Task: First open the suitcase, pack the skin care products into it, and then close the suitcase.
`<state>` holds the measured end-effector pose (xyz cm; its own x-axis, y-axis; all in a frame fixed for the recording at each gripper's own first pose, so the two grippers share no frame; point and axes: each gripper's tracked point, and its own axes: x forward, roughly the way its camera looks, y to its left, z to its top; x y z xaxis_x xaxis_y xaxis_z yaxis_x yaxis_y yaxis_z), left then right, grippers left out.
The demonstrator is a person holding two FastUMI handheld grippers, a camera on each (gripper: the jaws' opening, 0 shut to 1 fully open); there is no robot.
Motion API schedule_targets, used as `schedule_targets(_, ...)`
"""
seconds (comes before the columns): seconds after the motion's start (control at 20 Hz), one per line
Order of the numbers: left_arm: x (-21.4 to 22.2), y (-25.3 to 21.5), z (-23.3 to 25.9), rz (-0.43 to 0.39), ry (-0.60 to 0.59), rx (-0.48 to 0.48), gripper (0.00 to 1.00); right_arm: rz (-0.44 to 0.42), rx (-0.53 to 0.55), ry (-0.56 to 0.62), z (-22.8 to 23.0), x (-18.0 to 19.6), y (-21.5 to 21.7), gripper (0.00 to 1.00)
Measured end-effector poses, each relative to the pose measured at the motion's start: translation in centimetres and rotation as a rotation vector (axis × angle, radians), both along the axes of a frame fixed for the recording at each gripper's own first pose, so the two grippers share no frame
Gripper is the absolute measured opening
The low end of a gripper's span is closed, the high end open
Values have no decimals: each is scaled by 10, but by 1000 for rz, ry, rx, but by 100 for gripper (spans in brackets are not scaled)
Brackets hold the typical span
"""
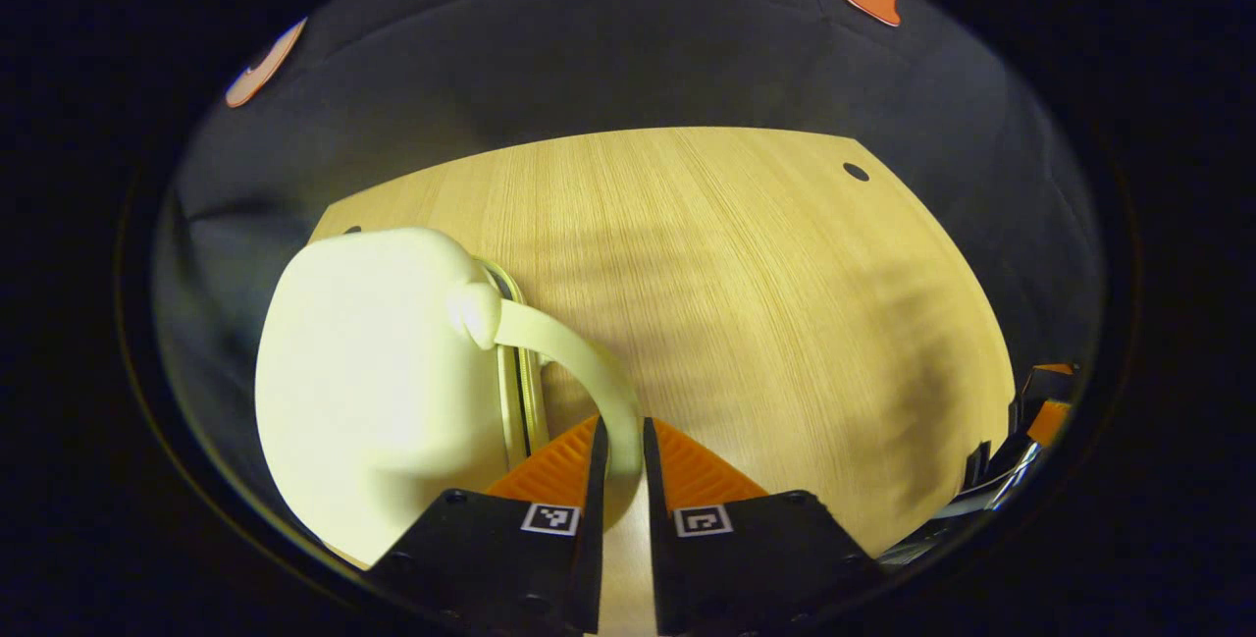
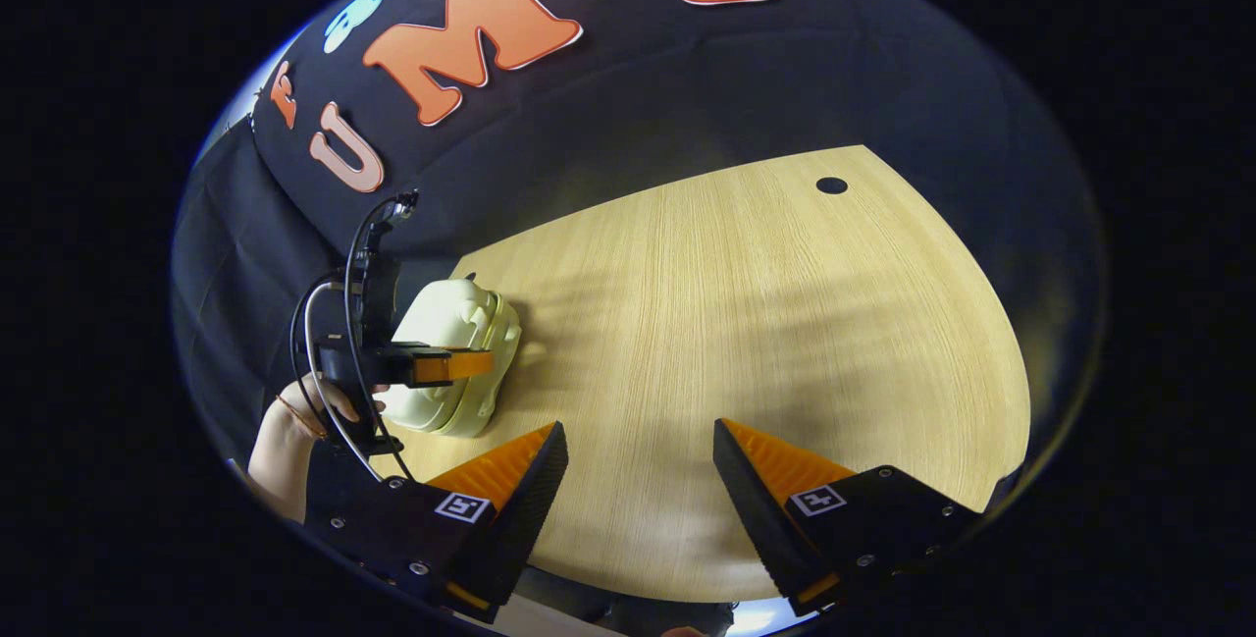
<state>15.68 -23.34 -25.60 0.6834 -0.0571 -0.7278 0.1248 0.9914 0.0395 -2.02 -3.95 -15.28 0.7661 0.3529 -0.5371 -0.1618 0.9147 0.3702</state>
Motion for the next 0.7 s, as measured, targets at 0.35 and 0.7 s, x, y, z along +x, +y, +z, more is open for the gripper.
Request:
schedule_targets(0.35,-25,-18,77,13,-171,-89,87,43,-61,-11,3,10,11,95)
schedule_targets(0.7,-55,-7,158,27,-456,-114,99,-1,-206,-167,47,33,17,95)
